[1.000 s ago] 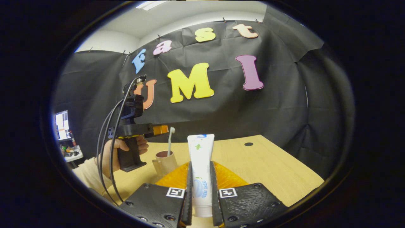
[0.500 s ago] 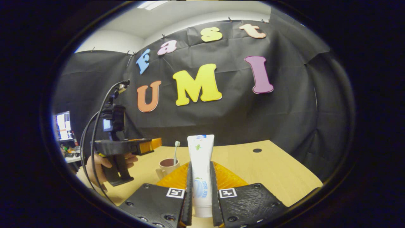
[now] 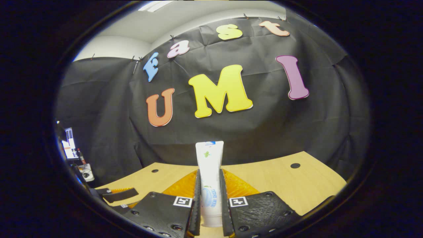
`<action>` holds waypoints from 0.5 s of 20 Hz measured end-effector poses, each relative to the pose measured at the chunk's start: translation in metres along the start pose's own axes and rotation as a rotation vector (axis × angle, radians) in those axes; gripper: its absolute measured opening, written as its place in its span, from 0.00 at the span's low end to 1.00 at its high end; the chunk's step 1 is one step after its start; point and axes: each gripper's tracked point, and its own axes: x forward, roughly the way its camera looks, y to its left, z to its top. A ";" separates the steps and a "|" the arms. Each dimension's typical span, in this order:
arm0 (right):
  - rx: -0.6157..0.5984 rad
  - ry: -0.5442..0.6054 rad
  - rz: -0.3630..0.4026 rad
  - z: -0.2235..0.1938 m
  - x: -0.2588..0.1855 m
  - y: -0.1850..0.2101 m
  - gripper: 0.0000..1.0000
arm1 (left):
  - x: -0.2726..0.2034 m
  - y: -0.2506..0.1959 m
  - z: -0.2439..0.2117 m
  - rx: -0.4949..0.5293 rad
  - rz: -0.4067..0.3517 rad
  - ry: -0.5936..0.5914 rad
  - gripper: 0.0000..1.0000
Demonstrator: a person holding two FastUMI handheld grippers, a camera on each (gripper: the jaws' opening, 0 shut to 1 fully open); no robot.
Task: Put the toothbrush and toothpaste on the desktop into the cup, then pick up the cup and place it on the coaster on the desktop.
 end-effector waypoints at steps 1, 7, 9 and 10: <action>-0.007 -0.001 0.001 -0.001 0.010 0.009 0.26 | -0.008 0.001 -0.002 -0.005 -0.007 -0.001 0.97; 0.009 0.066 -0.001 -0.030 0.053 0.033 0.26 | -0.032 0.007 -0.022 0.016 -0.030 0.030 0.97; -0.002 0.082 -0.004 -0.037 0.058 0.035 0.26 | -0.032 0.006 -0.027 0.015 -0.040 0.038 0.97; -0.009 0.088 -0.006 -0.041 0.060 0.036 0.26 | -0.032 0.005 -0.029 0.011 -0.042 0.042 0.97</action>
